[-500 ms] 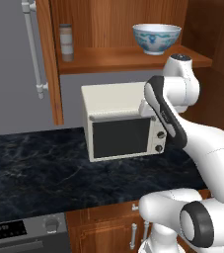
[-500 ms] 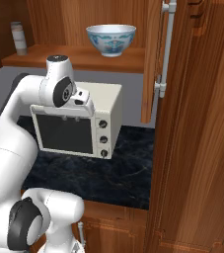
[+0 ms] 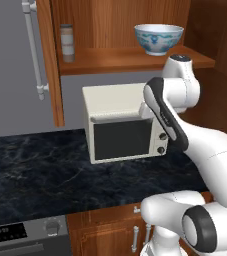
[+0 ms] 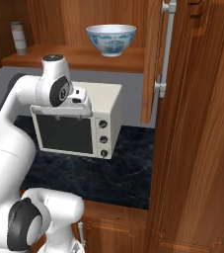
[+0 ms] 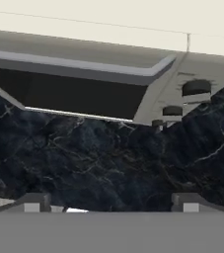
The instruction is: Take the cinnamon bottle from the cabinet and place it on the dining table, next to the plate with the cupcake. Then take the chocolate from the dining counter and place it on the cupcake plate.
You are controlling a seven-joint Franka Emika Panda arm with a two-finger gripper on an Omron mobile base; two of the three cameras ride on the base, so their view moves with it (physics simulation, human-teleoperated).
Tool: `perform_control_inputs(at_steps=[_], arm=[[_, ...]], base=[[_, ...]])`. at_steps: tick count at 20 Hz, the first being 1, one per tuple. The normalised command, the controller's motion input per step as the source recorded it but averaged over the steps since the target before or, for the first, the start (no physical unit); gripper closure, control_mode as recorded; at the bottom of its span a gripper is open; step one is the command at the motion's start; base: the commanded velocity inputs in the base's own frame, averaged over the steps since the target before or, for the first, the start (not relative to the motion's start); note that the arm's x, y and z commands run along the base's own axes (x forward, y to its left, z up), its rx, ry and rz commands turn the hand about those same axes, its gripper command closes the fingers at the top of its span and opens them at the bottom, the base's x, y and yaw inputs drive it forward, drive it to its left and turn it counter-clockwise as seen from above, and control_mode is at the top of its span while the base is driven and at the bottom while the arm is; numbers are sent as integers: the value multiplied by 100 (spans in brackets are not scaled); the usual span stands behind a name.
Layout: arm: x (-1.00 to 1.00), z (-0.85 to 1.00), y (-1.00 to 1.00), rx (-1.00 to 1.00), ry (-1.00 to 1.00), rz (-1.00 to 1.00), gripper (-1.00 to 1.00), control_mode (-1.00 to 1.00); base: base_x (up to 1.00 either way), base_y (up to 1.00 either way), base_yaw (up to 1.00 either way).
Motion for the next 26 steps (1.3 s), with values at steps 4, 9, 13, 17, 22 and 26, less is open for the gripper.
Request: perform_control_inputs(at_steps=[4,9,13,17,22,26], arm=[[31,38,22,12,-22,44,-100,-100],[64,87,72,9,-30,29,-100,-100],[54,100,92,6,-20,10,-100,-100],[50,100,91,8,-11,2,-100,-100],[54,97,61,16,-18,0,-100,-100],[87,77,79,8,-10,0,-100,-100]], base=[[0,0,0],[0,0,0],[0,0,0],[0,0,0],[0,0,0],[0,0,0]])
